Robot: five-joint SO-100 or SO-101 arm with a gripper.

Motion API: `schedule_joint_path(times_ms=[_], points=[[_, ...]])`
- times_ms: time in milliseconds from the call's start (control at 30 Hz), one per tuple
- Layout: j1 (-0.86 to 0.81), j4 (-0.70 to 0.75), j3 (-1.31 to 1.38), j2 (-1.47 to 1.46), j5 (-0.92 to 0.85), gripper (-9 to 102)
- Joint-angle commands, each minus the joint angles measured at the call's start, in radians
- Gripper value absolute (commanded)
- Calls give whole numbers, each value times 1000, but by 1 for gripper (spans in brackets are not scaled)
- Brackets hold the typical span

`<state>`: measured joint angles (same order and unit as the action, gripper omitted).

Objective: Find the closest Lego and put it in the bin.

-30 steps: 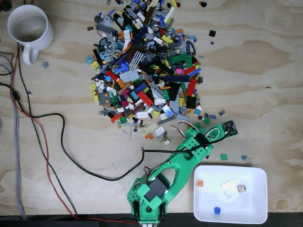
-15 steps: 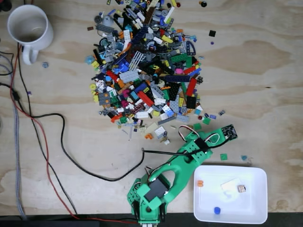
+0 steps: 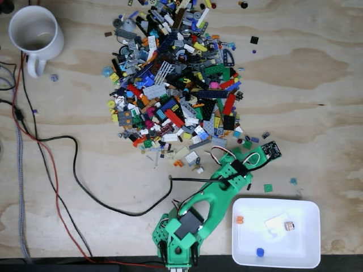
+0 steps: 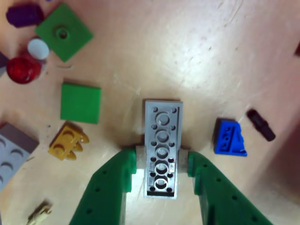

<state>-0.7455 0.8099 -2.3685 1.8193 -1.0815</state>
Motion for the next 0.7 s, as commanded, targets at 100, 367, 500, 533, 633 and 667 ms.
schedule_joint_path(times_ms=[100, 367, 500, 533, 633, 667], points=[[29, 215, 242, 141, 32, 6], [-64, 408, 414, 310, 20, 6], [-210, 468, 442, 396, -32, 7], [-256, 486, 442, 420, -55, 7], [-419, 522, 420, 472, -146, 7], [-476, 512, 397, 489, -175, 7]])
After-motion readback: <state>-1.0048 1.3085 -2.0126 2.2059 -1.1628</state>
